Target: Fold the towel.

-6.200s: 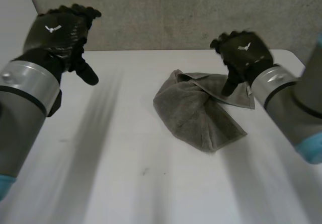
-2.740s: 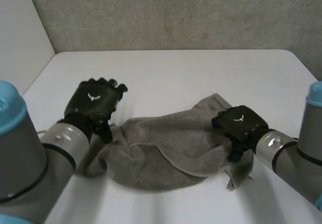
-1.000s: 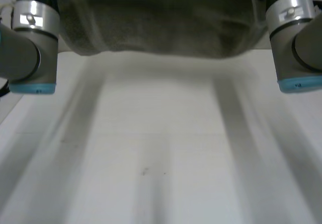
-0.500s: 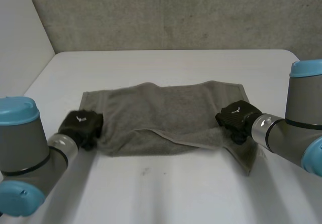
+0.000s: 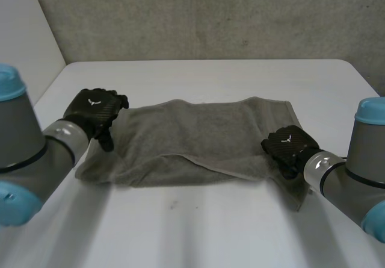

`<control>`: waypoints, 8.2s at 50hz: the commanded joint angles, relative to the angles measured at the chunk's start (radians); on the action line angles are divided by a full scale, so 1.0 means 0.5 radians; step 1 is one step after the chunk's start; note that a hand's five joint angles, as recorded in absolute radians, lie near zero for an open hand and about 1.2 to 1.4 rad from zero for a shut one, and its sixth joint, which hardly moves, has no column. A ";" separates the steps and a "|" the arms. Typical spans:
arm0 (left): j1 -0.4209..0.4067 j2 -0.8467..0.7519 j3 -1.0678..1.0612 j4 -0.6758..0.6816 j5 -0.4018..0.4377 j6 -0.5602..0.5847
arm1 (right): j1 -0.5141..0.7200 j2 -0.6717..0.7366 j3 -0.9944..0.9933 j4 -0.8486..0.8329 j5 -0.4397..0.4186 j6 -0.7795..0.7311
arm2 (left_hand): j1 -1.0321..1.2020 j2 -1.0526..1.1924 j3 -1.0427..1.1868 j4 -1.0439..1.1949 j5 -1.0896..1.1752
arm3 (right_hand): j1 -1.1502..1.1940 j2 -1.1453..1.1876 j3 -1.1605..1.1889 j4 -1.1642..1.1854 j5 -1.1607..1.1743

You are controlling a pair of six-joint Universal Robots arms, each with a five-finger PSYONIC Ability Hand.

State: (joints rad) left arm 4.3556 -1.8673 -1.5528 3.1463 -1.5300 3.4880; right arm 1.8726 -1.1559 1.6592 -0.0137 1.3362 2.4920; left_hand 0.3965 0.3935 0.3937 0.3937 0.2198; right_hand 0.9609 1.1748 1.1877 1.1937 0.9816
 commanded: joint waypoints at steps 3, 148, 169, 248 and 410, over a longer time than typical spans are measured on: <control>0.045 -0.447 0.323 -0.215 0.001 0.028 | -0.061 0.017 0.017 -0.016 -0.006 -0.005 | 0.550 0.556 0.556 0.556 0.554 | 0.871 0.443 0.417 0.405 0.480; 0.118 0.041 -0.035 0.951 0.035 -0.248 | -0.002 0.139 -1.045 0.974 0.080 -0.105 | 2.000 2.006 2.005 2.005 2.004 | 0.871 0.443 0.417 0.405 0.480; 0.170 -0.070 -0.340 0.730 0.081 -0.236 | -0.085 0.187 -0.724 0.629 0.110 0.034 | 2.000 2.006 2.005 2.005 2.004 | -1.573 -2.001 -2.026 -2.038 -1.963; 0.296 0.127 -0.475 0.702 0.078 -0.263 | -0.665 -0.164 0.691 -0.635 -0.279 0.100 | 2.000 2.006 2.005 2.005 2.004 | -0.501 -0.929 -0.955 -0.967 -0.892; 0.453 -0.057 0.081 -0.187 0.063 0.221 | -0.411 0.065 -0.682 0.605 -0.050 -0.306 | 2.000 2.006 2.005 2.005 2.004 | 0.871 0.443 0.417 0.405 0.480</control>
State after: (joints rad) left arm 4.6602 -1.6551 -1.6809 2.9371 -1.3687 3.6086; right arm 1.5766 -1.2821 1.4612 0.4315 1.1644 2.2686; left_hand 1.1903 1.2182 1.2161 1.2181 1.0369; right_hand 0.9750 1.1748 1.1846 1.1966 0.9859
